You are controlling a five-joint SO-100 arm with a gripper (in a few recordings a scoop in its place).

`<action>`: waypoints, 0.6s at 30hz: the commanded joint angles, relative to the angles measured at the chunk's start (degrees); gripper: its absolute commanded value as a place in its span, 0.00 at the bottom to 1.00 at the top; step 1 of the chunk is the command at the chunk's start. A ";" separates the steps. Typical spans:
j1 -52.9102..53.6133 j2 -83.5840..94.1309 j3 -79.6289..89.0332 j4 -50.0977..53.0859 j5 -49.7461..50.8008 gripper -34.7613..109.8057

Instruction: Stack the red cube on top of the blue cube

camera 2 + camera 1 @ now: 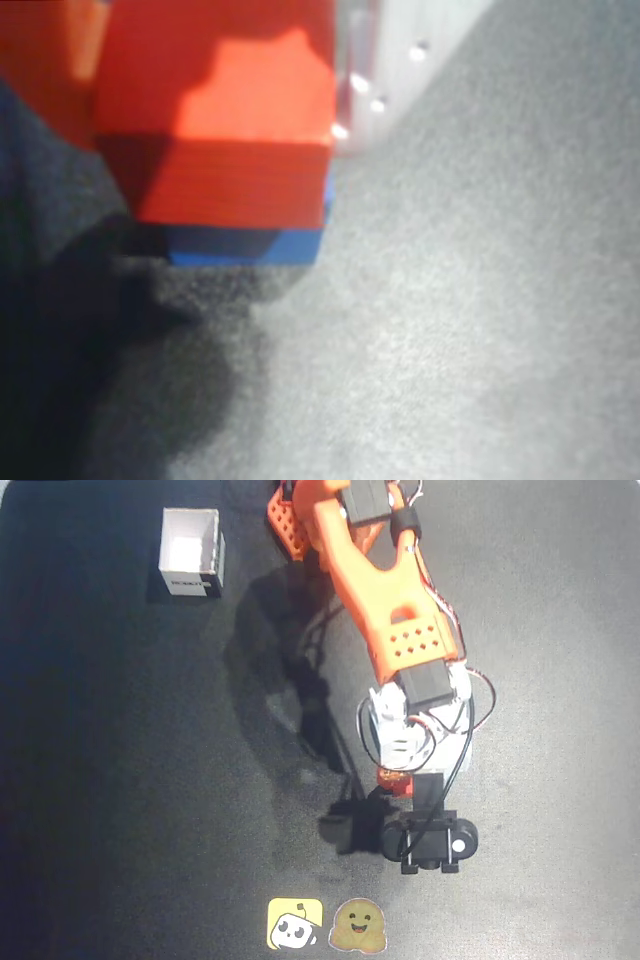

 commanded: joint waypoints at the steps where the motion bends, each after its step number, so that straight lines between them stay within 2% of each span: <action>1: 0.35 0.35 -2.02 -0.70 -0.18 0.24; 18: 0.18 -0.18 1.49 -1.58 -0.44 0.24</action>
